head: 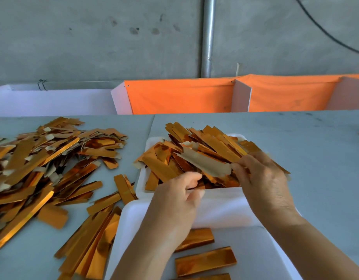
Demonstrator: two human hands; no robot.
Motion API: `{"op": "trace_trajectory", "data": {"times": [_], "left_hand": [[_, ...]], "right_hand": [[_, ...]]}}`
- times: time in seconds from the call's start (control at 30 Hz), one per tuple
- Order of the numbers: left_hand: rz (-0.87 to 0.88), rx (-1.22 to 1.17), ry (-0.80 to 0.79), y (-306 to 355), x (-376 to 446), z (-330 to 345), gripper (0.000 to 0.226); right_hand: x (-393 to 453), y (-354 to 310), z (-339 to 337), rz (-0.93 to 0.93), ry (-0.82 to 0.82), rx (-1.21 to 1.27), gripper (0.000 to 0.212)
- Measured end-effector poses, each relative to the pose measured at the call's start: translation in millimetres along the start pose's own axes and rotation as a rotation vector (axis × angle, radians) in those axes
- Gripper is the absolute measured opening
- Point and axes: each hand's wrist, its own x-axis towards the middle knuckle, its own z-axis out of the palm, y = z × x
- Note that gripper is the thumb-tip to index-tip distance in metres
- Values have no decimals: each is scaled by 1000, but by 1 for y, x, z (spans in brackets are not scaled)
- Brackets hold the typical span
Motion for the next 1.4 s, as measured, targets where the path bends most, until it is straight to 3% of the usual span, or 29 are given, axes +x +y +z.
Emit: {"op": "trace_trajectory", "data": {"times": [0.07,0.2,0.33,0.4,0.5,0.63,0.8,0.87,0.93,1.0,1.1,1.17,1.2,1.3,1.4], "left_hand": [[-68,-202,-7,1,1,0,32],[-277,-897,-25,8,3,1,25],[-341,-1161,42,7,9,6,21],[-311,-1148,101,4,10,7,20],[-252,-856,192,0,10,11,20],[-238,-609,263,-2,10,12,27],[-159,19,424,-9,11,1,25],[-167,112,427,-13,12,-2,25],[-172,117,333,-14,13,-4,27],[-160,69,246,-13,13,-2,27],[-133,177,267,-7,12,3,32],[-80,124,344,0,8,1,30],[-45,-17,334,2,7,0,26],[-14,-631,27,14,1,-6,29],[62,-639,-73,17,-4,-2,27]], "right_hand": [[-1,0,2,-1,-46,26,14],[-5,-5,0,64,-146,217,13],[-7,-10,-9,285,-414,549,15],[-7,-12,-15,297,-566,721,8],[-9,-17,-18,330,-707,840,5],[-10,-18,-13,434,-505,645,7],[-6,-15,-13,369,-239,291,15],[-3,-9,-16,409,-201,289,13],[-1,-4,-18,517,-249,582,9],[-1,-2,-20,603,-409,948,7],[-3,-2,-20,661,-628,1304,6],[-4,-2,-20,648,-707,1390,6],[-5,-3,-19,636,-743,1397,7],[-7,-5,-19,627,-847,1427,9],[-8,-8,-20,587,-919,1374,12]]}}
